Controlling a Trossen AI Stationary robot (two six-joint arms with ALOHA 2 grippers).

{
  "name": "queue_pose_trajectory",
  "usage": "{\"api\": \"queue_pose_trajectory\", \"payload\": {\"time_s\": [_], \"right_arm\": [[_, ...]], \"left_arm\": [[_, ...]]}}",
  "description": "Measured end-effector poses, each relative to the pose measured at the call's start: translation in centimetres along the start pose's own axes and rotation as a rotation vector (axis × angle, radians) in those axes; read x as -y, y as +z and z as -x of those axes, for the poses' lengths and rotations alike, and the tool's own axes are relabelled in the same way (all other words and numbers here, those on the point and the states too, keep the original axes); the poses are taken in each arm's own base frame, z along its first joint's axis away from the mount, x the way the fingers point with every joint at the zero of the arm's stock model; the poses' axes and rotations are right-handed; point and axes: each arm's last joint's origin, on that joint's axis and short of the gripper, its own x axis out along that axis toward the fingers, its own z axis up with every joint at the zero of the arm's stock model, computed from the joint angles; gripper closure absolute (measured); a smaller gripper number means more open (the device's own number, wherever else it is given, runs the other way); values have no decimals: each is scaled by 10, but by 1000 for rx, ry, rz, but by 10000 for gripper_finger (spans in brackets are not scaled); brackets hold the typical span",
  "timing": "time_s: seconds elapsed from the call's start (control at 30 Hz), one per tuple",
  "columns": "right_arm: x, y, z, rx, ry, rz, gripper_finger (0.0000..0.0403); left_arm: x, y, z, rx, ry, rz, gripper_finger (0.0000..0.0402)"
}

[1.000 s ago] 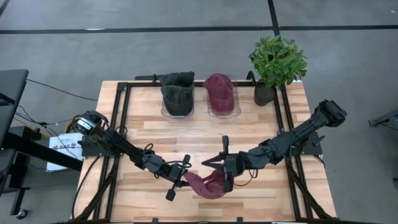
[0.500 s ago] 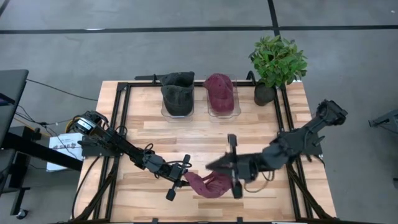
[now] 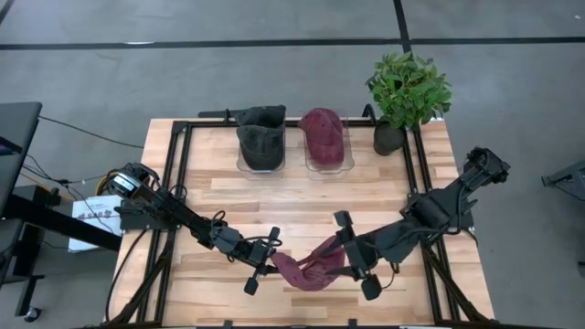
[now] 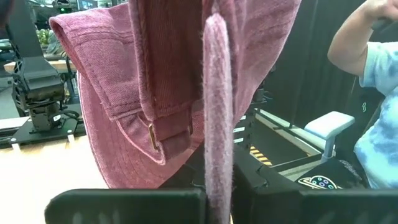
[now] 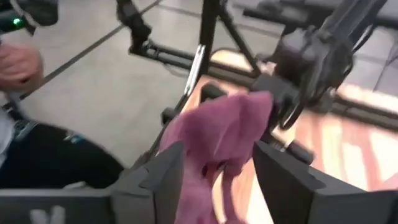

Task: Pick & Place hat
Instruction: Put the red cap into the right transparent bin

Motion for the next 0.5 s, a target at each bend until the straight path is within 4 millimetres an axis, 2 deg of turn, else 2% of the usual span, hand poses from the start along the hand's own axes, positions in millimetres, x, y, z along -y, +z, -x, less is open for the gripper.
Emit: {"api": "queue_pose_trajectory", "payload": {"time_s": [0.2, 0.5], "right_arm": [[-7, -8, -12, -53, 130, -19, 199], [-18, -24, -52, -155, 149, -19, 214]], "left_arm": [[0, 0, 0, 0, 0, 0, 380], [0, 0, 0, 3, 0, 0, 380]]}}
